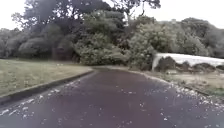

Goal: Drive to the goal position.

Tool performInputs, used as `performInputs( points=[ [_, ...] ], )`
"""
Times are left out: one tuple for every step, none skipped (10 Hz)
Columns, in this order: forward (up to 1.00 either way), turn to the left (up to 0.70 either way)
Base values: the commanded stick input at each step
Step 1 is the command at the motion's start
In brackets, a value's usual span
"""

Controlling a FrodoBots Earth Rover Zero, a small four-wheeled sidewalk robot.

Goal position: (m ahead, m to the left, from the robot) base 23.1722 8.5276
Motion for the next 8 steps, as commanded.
performInputs(
  points=[
    [0.0, 0.0],
    [0.0, 0.0],
    [0.0, 0.0],
    [0.0, 0.0],
    [0.05, 0.0],
    [0.42, 0.0],
    [0.8, 0.0],
    [1.0, 0.0]
  ],
)
